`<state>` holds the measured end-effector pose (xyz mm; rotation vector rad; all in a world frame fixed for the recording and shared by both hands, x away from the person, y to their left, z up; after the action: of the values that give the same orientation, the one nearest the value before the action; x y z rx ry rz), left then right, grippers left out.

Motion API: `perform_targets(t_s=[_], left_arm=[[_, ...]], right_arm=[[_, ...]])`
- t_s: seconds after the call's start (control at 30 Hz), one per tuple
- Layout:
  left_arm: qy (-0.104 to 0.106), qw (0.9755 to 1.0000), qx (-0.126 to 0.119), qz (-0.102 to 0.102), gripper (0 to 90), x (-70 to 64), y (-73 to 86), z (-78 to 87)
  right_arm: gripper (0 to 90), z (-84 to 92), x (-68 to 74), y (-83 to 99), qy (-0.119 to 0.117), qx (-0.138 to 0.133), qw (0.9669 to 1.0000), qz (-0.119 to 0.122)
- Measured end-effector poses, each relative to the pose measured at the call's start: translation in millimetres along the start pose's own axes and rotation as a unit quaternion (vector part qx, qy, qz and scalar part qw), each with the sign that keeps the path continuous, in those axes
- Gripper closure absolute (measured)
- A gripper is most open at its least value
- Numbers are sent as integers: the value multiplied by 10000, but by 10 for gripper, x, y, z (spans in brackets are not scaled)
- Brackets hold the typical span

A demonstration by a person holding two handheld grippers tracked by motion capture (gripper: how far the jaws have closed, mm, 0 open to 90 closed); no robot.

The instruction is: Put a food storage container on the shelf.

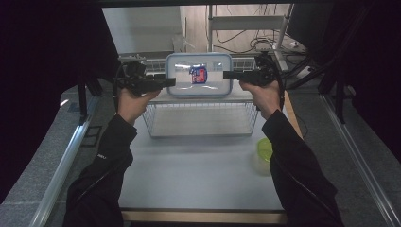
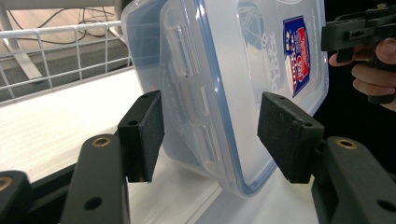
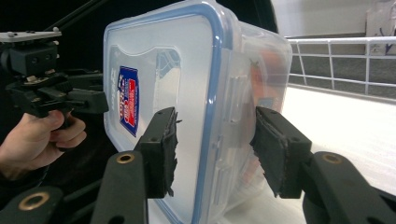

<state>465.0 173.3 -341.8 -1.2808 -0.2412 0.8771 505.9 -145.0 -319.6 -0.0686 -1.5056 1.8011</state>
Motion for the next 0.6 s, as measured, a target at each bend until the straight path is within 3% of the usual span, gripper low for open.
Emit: perform_targets(t_s=[0.6], left_arm=[[-146,9997,166,-122,312,-43,28,-68]], right_arm=[[471,-25,6,17,216,25,9995,214]])
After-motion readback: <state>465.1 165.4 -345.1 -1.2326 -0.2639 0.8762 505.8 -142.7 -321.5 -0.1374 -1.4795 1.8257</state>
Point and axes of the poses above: each handheld gripper's, and its own axes: z roughly backward along the jaws, y roughly out of its underside, x roughly to its left, the point moved 4 cm from there along -z, roughly forward along the jaws, and after that the axes turned 5 degrees about -x, right-handed, at the moved point
